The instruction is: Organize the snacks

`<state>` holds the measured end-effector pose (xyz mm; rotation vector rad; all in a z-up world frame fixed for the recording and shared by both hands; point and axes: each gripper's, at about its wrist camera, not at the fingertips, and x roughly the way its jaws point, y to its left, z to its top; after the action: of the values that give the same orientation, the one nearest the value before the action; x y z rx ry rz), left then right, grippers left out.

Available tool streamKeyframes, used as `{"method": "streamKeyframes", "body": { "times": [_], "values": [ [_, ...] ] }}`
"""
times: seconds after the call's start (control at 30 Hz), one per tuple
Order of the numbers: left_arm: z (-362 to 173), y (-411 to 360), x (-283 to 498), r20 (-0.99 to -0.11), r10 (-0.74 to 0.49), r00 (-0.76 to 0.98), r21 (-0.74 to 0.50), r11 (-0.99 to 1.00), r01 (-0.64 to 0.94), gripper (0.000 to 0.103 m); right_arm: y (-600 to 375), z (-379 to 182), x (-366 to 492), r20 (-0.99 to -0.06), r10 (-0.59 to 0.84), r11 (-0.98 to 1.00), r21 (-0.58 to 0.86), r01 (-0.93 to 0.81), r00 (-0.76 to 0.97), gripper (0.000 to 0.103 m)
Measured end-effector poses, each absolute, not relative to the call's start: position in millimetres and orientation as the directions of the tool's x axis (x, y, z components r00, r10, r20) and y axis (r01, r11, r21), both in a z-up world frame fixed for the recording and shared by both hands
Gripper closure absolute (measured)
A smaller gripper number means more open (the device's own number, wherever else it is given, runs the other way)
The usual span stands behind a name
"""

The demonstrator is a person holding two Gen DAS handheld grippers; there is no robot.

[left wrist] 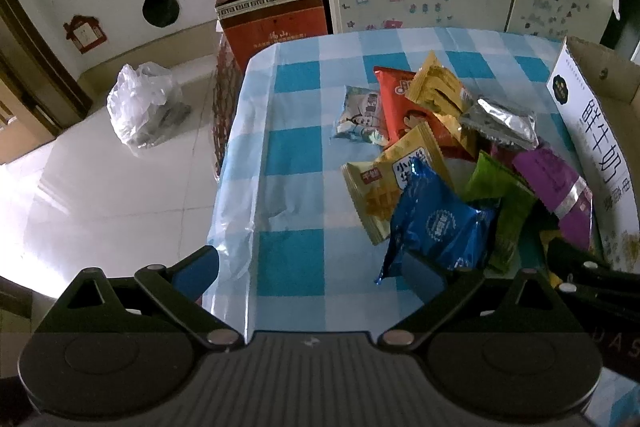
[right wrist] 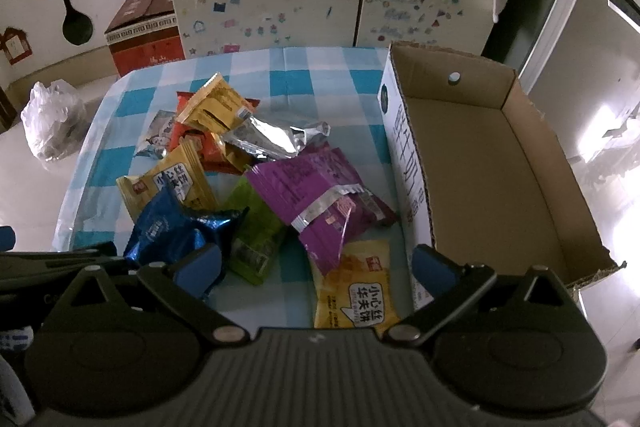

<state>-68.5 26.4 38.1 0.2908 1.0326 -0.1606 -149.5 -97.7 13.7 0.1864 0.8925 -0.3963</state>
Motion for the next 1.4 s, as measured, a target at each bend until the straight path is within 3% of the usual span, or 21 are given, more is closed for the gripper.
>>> {"method": "streamKeyframes", "body": {
  "times": [0.3,0.53,0.67,0.77,1.1,1.4],
  "values": [
    [36,29,-66,-0.876,-0.042,0.481,0.106,0.955,0.276,0.003,-105,10,-151,-0.783,-0.221,0.920,0.030,0.390,0.582,0.001],
    [35,40,-53,-0.893,-0.081,0.443,0.063,0.952,0.301,0.002,-112,10,-169,-0.767,-0.090,0.963,0.095,0.252,0.635,0.002],
    [43,51,-43,-0.881,-0.105,0.461,0.046,0.951,0.305,0.002,-127,8,-188,-0.740,0.036,0.963,0.205,0.174,0.671,0.003],
    [50,58,-29,-0.881,-0.151,0.448,-0.022,0.960,0.280,0.003,-136,4,-199,-0.719,0.096,0.958,0.254,0.132,0.688,0.012],
    [30,46,-28,-0.878,-0.291,0.380,-0.193,0.941,0.277,0.003,-139,-9,-195,-0.695,0.059,0.963,0.229,0.143,0.717,0.030],
    [30,39,-28,-0.873,-0.287,0.394,-0.192,0.946,0.263,0.003,-133,-13,-168,-0.660,-0.033,0.986,0.100,0.131,0.750,0.033]
  ]
}}
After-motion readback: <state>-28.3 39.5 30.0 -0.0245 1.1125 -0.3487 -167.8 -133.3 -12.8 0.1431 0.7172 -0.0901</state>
